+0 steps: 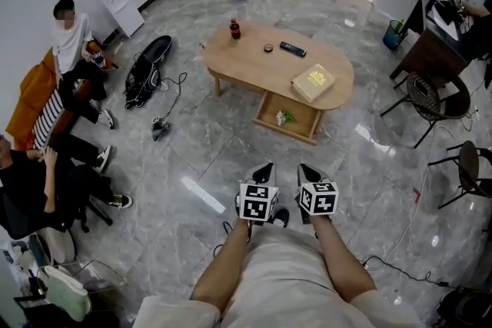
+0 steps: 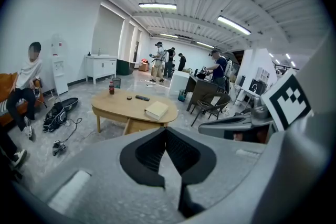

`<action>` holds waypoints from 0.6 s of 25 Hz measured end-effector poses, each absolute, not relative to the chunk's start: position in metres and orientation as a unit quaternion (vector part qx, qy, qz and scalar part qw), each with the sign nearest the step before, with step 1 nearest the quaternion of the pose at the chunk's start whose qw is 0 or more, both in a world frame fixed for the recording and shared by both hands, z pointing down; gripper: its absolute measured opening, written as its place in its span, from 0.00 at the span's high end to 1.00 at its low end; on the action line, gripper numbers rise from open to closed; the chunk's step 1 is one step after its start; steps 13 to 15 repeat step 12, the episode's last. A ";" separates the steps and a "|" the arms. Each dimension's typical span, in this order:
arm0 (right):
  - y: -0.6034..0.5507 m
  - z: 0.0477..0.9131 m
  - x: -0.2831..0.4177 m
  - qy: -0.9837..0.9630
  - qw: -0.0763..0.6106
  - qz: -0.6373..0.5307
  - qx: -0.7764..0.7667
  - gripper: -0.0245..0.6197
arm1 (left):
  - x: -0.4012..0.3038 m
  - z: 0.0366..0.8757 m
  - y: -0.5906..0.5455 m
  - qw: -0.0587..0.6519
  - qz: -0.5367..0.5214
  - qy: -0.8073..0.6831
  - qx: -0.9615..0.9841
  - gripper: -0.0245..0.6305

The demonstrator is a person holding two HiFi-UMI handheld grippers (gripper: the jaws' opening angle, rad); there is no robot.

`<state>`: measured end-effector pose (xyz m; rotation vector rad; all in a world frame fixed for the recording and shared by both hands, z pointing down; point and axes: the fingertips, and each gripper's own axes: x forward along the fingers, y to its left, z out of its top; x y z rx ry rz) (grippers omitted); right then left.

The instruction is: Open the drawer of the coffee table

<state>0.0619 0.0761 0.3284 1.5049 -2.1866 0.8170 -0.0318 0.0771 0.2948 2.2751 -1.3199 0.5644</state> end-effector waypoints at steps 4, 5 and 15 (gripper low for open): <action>0.078 0.331 0.064 -0.768 0.178 0.298 0.538 0.94 | -0.033 0.296 0.079 0.225 0.206 -0.476 0.825 0.95; 0.079 0.332 0.063 -0.767 0.178 0.300 0.538 0.94 | -0.034 0.296 0.080 0.226 0.206 -0.475 0.825 0.95; 0.084 0.338 0.057 -0.768 0.180 0.304 0.535 0.94 | -0.036 0.305 0.084 0.234 0.213 -0.464 0.827 0.95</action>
